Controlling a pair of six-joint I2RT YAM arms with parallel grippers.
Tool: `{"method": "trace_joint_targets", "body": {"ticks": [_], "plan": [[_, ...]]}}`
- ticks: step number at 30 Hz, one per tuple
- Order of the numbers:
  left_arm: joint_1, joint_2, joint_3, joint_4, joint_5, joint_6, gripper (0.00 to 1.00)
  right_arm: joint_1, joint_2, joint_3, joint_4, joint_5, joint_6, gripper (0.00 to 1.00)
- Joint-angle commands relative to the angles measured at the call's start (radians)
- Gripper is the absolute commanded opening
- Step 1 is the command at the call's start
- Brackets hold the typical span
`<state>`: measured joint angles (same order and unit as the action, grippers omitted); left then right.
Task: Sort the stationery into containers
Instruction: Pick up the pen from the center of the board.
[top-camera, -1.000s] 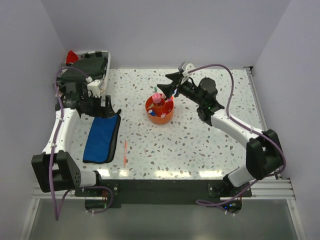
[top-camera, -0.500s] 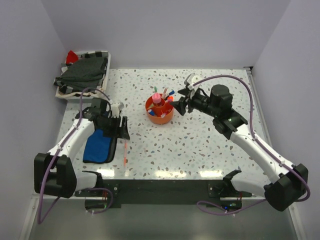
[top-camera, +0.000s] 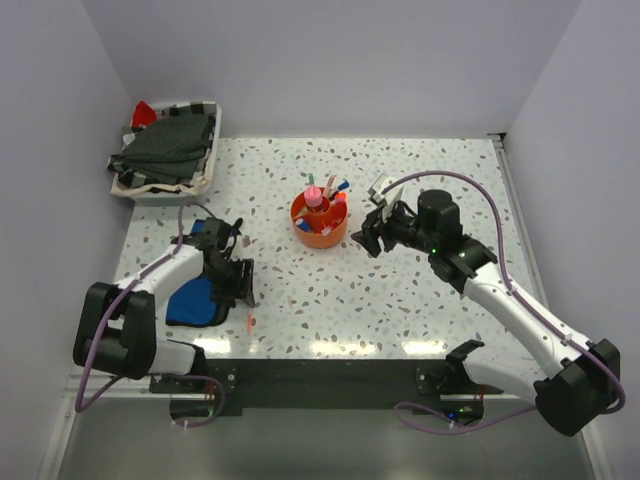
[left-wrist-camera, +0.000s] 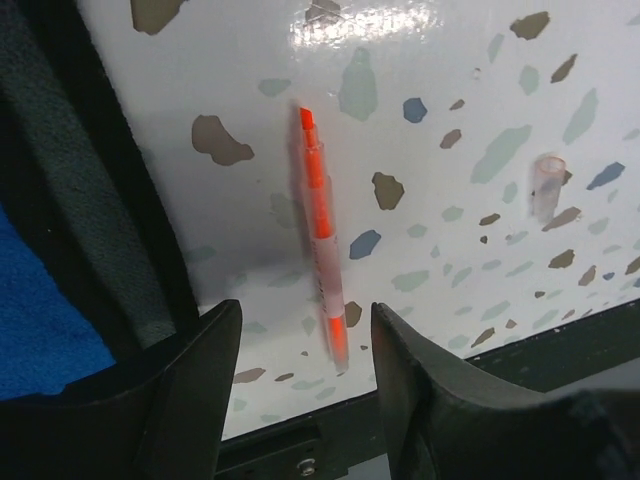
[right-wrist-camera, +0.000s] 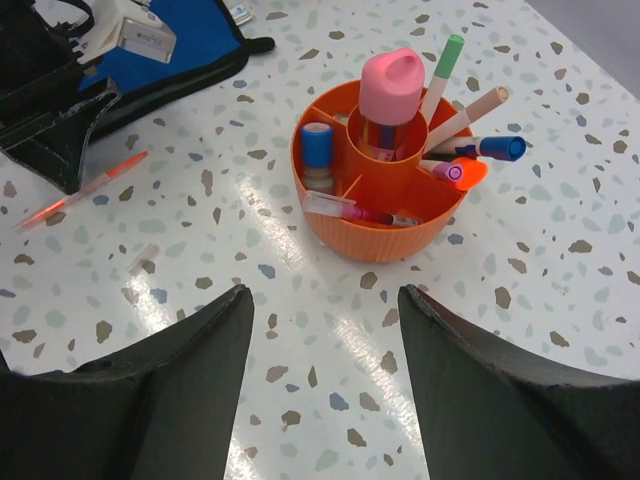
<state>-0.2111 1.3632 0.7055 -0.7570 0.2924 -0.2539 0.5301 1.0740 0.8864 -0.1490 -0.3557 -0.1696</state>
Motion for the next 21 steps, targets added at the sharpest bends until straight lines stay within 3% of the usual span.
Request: {"method": "trace_joint_targets", "body": {"ticks": [1,8,21], "plan": [[-0.05,0.03,0.025,0.041,-0.087,-0.068,0.58,0.002,-0.011,-0.009,0.057,0.017,-0.002,0.63],[-0.143,0.12,0.049,0.028,-0.166,-0.102,0.56,0.002,0.004,-0.044,0.115,0.023,-0.014,0.63],[-0.336,0.356,0.11,0.031,-0.251,-0.154,0.37,0.002,-0.08,-0.129,0.144,0.02,-0.059,0.62]]}}
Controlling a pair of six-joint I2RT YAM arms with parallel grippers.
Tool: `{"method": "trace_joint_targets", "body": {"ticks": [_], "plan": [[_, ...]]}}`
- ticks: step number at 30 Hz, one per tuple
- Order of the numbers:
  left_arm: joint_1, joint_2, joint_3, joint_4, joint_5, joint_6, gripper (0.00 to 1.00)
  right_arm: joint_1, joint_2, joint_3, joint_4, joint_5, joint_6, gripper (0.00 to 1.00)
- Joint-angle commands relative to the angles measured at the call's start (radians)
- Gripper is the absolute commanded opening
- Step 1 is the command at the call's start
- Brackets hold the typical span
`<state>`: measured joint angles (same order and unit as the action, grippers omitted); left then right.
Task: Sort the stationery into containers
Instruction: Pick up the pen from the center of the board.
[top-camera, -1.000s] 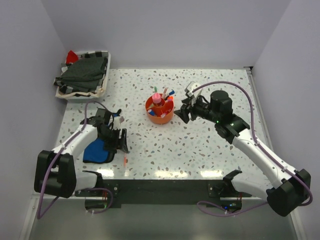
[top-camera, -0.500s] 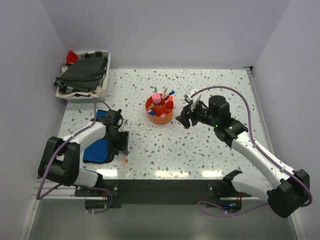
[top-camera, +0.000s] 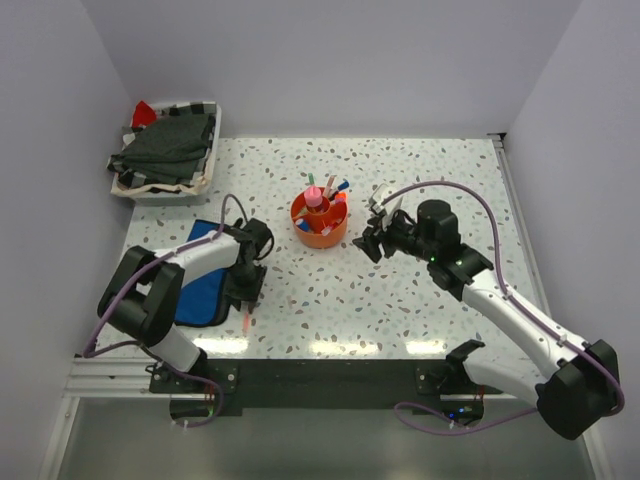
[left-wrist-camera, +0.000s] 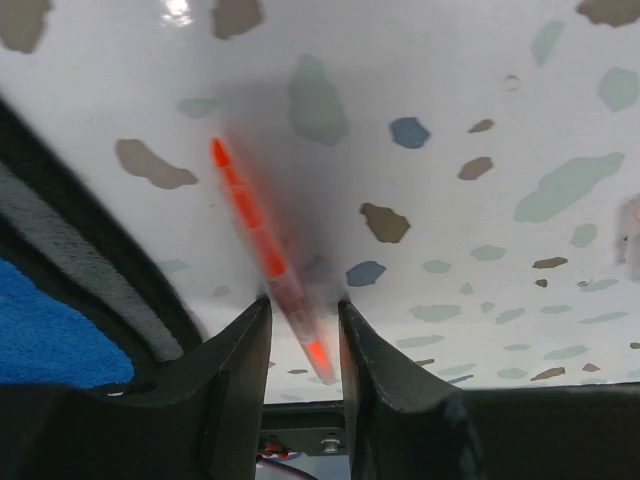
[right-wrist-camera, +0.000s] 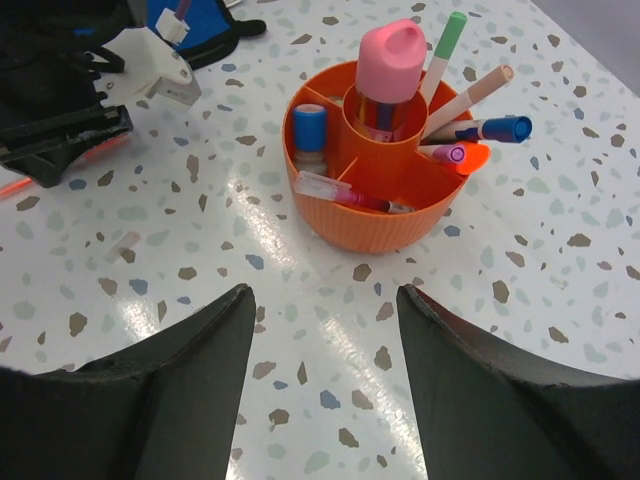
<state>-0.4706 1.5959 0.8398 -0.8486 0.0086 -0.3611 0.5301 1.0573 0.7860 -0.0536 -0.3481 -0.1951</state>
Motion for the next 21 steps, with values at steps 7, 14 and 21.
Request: {"method": "trace_joint_targets", "body": {"ticks": [7,14,21], "plan": [[-0.125,0.233,0.051,0.192,-0.001,-0.049,0.34,0.004,-0.111,-0.09,0.041,-0.009,-0.084,0.62],[-0.126,0.193,0.021,0.276,0.02,0.019,0.15,0.004,-0.095,-0.088,0.024,-0.003,-0.158,0.62],[-0.129,0.168,0.01,0.368,0.074,0.106,0.0,0.002,-0.114,-0.067,-0.055,0.015,-0.175,0.61]]}}
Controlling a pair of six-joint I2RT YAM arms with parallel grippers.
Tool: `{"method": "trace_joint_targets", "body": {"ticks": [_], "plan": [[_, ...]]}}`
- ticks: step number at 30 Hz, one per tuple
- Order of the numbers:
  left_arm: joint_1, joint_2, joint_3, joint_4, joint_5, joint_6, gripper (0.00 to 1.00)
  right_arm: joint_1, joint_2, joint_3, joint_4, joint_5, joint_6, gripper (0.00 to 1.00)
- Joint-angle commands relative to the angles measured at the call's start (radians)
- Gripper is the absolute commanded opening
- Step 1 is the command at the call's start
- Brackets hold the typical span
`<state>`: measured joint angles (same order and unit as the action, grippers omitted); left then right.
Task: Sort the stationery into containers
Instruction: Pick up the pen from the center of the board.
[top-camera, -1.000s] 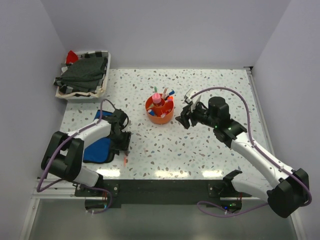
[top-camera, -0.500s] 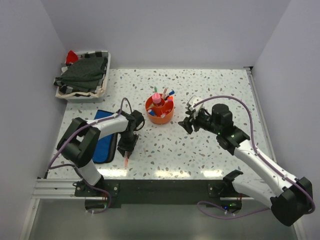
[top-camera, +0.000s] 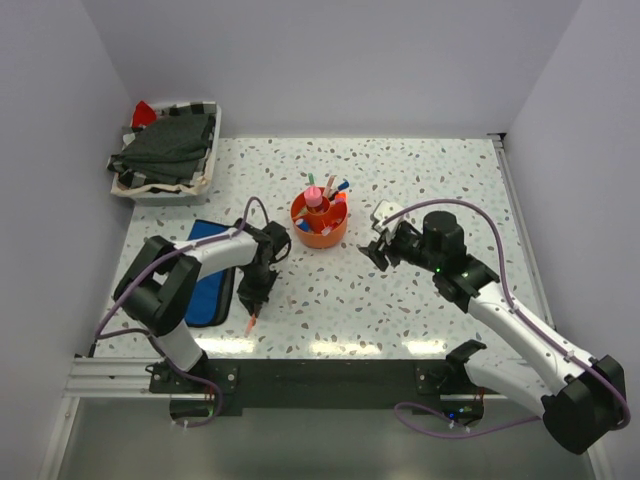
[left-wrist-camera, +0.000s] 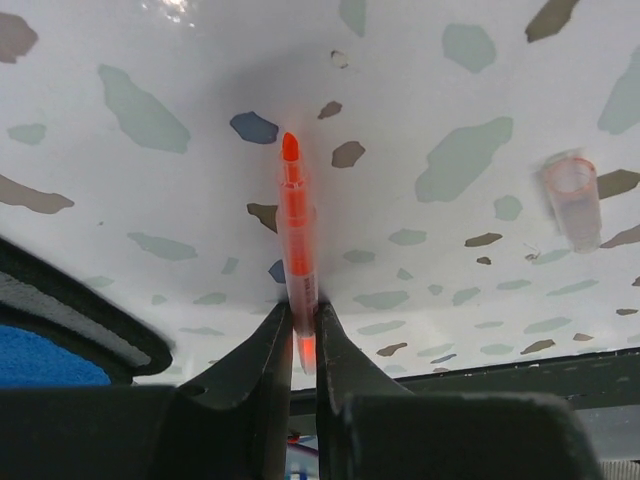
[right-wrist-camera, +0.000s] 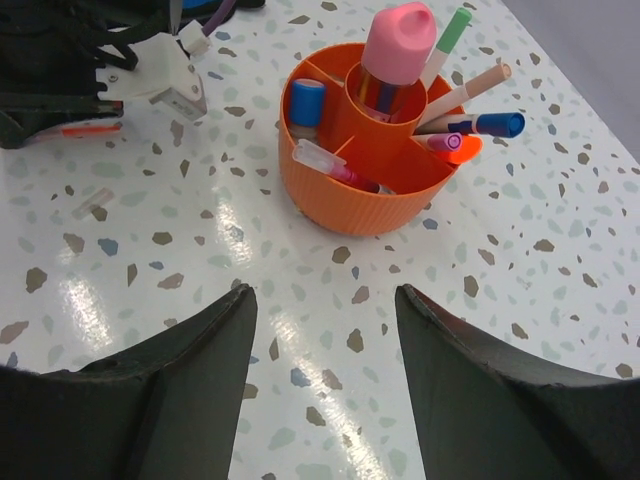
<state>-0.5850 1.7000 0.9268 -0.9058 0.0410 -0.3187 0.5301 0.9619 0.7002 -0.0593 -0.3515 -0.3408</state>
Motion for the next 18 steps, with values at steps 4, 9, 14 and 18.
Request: {"method": "trace_joint_targets", "body": {"ticks": [4,9,14,18], "plan": [[-0.013,-0.02,-0.053,0.423,0.077,0.144,0.0,0.002,-0.098,0.022,-0.164,-0.006,-0.012,0.6],[-0.01,-0.121,0.033,0.329,0.103,0.291,0.0,0.056,-0.126,0.019,-0.254,0.058,0.006,0.59],[0.048,-0.226,0.028,0.324,0.102,0.432,0.0,0.301,-0.01,0.033,-0.151,0.392,0.077,0.56],[0.18,-0.257,0.001,0.305,0.201,0.522,0.0,0.355,0.186,0.108,-0.106,0.492,0.215,0.56]]}}
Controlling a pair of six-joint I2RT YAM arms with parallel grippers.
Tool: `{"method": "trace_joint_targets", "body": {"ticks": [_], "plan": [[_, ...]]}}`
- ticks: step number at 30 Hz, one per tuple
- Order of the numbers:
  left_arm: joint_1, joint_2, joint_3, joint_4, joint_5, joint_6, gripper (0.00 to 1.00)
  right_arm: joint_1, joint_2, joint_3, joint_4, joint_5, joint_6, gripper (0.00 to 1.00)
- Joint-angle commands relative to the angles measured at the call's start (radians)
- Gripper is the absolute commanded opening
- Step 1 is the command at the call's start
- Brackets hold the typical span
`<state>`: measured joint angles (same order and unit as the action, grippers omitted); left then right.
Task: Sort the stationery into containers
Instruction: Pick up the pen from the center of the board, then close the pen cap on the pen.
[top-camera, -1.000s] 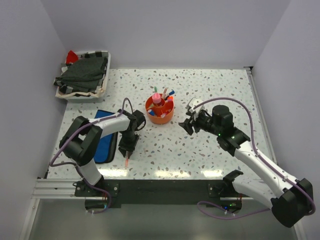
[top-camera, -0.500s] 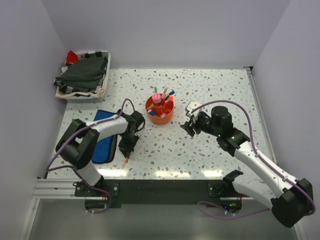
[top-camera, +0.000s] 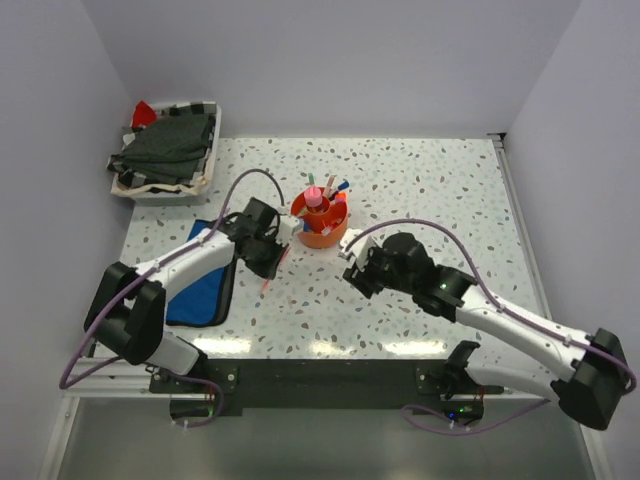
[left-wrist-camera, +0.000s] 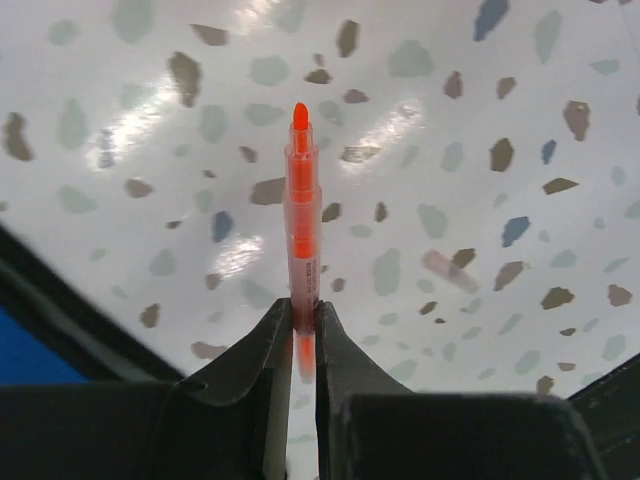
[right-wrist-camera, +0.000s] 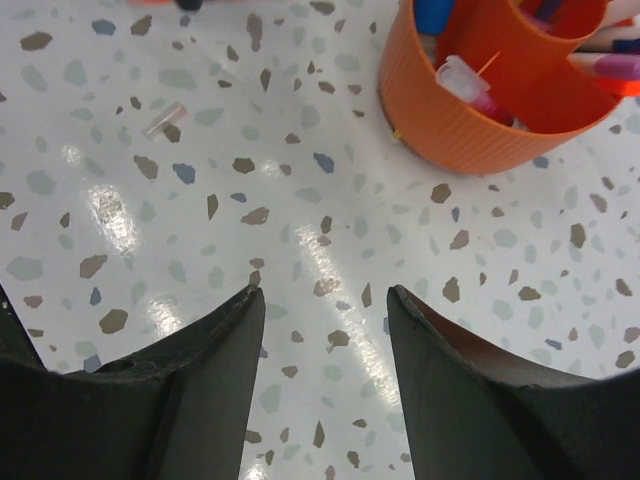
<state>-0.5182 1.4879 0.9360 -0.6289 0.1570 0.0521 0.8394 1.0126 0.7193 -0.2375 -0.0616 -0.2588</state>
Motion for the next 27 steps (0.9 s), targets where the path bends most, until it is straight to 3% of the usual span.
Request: {"method": "trace_joint_targets", "body": {"ticks": [1,6,12,20,27], "plan": [[0.142,-0.055,-0.014,0.021,0.119,0.179,0.0,0.061,0.173,0.124,0.072,0.215,0.18,0.57],[0.173,-0.072,0.012,-0.07,0.141,0.31,0.0,0.147,0.345,0.166,0.218,0.278,0.329,0.54],[0.243,-0.06,0.055,-0.21,0.171,0.407,0.0,0.277,0.515,0.219,0.401,0.325,0.397,0.52],[0.382,-0.055,0.012,-0.238,0.211,0.471,0.0,0.323,0.695,0.316,0.448,0.381,0.454,0.55],[0.409,-0.038,-0.025,-0.226,0.243,0.502,0.0,0.325,0.702,0.275,0.437,0.385,0.486,0.56]]}}
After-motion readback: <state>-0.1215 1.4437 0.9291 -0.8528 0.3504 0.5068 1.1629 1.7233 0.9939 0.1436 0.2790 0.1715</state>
